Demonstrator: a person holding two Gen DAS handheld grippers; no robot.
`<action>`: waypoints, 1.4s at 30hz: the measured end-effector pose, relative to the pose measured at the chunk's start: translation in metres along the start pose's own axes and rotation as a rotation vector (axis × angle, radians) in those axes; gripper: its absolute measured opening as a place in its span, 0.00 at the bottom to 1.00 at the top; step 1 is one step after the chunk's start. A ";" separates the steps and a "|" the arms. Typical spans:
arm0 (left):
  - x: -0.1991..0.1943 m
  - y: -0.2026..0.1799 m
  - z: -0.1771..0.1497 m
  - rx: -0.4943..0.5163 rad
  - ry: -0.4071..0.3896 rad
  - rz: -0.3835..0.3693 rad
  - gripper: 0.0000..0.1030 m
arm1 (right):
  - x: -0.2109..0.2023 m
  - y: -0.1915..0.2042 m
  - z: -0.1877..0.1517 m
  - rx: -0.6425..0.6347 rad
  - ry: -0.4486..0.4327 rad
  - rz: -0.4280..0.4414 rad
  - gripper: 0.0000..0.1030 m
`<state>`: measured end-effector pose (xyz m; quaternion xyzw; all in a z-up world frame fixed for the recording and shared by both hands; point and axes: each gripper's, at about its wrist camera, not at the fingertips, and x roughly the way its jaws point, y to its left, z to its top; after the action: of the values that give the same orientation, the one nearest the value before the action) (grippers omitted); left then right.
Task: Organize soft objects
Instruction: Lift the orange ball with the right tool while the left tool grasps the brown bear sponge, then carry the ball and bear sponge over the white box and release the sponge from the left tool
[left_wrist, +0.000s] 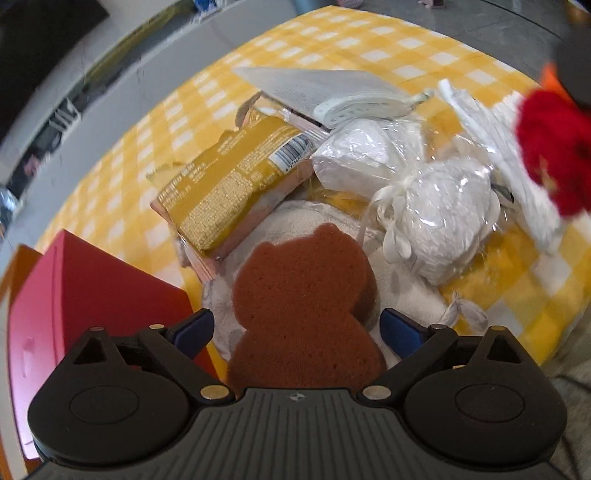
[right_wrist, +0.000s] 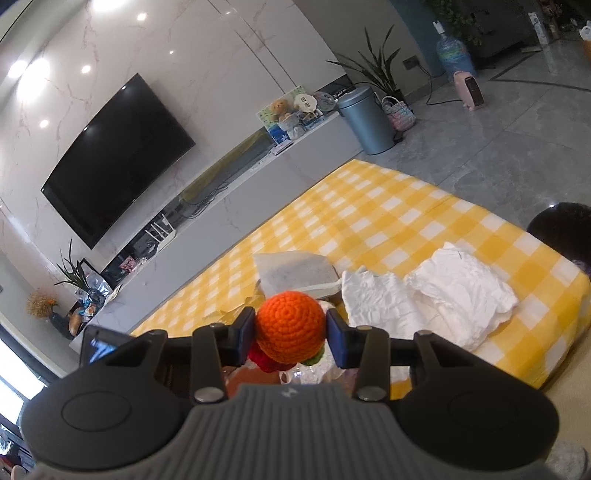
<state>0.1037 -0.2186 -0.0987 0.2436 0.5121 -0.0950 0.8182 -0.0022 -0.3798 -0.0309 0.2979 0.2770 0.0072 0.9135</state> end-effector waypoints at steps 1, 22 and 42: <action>0.001 0.004 0.000 -0.023 0.007 -0.023 1.00 | 0.000 0.001 0.000 -0.004 -0.003 -0.005 0.40; -0.071 0.025 -0.024 0.030 -0.227 -0.057 0.77 | 0.001 -0.004 0.000 0.012 0.003 -0.012 0.40; -0.142 0.121 -0.079 -0.272 -0.390 -0.330 0.76 | 0.005 0.010 -0.003 -0.054 0.030 -0.046 0.40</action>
<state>0.0253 -0.0884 0.0353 0.0222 0.3858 -0.2022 0.8999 0.0023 -0.3695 -0.0302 0.2666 0.2973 -0.0017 0.9168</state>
